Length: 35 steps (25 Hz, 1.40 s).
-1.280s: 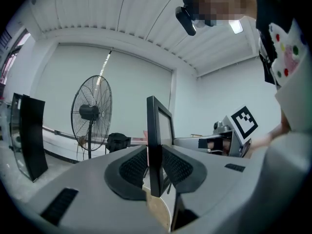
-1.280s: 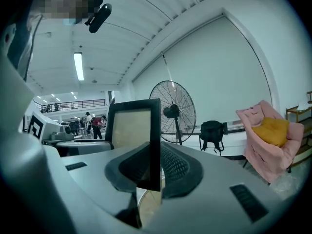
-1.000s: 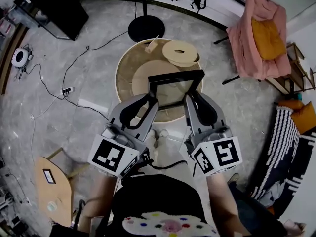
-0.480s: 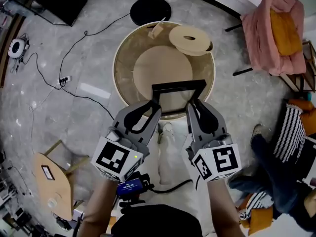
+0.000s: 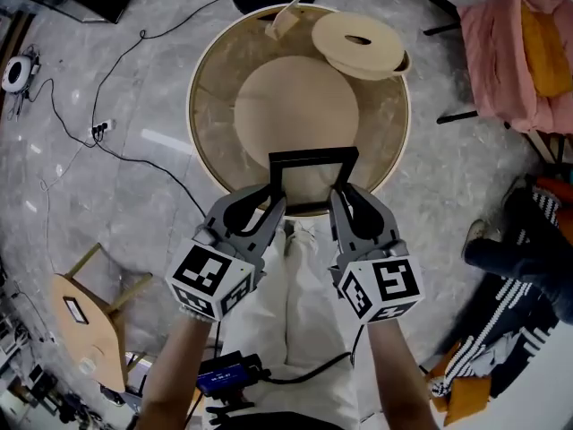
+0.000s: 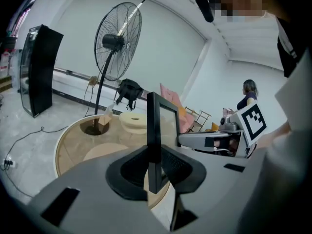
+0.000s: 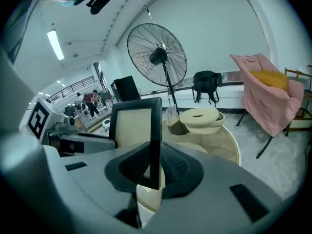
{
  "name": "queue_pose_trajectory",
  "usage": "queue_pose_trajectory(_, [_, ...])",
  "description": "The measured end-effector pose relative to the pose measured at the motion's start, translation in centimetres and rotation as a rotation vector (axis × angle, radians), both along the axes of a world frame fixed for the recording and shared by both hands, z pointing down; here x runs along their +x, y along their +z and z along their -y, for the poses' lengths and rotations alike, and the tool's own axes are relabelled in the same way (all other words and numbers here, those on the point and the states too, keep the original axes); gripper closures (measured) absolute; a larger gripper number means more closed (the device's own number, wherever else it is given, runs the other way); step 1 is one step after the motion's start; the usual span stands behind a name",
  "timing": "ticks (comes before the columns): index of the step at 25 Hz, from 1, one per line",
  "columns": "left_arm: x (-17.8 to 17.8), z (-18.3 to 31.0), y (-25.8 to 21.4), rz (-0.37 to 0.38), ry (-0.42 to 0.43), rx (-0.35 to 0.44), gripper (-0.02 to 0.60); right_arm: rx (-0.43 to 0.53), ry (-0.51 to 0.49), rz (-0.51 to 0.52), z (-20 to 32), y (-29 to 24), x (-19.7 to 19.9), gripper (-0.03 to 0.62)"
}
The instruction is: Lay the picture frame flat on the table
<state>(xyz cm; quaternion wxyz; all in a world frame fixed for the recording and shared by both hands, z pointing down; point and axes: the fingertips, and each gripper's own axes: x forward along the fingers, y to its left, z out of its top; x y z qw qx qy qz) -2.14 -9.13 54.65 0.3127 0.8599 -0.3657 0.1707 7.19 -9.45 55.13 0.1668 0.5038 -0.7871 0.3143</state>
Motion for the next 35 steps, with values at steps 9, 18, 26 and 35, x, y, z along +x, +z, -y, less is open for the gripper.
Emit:
queue_pose_trajectory(9, [-0.3, 1.1, 9.9, 0.027, -0.035, -0.105, 0.492, -0.089, -0.006, -0.014, 1.2, 9.9, -0.2, 0.511])
queue_pose_trajectory(18, [0.5, 3.3, 16.7, 0.048, -0.02, -0.152, 0.49, -0.15, 0.034, -0.03, 3.0, 16.6, 0.5, 0.511])
queue_pose_trajectory(26, [0.7, 4.9, 20.3, 0.05, -0.045, -0.195, 0.488, -0.184, 0.039, -0.021, 4.8, 19.6, 0.7, 0.511])
queue_pose_trajectory(35, [0.8, 6.9, 22.5, 0.125, -0.058, -0.187, 0.468, -0.208, 0.072, -0.032, 6.3, 21.5, 1.1, 0.511])
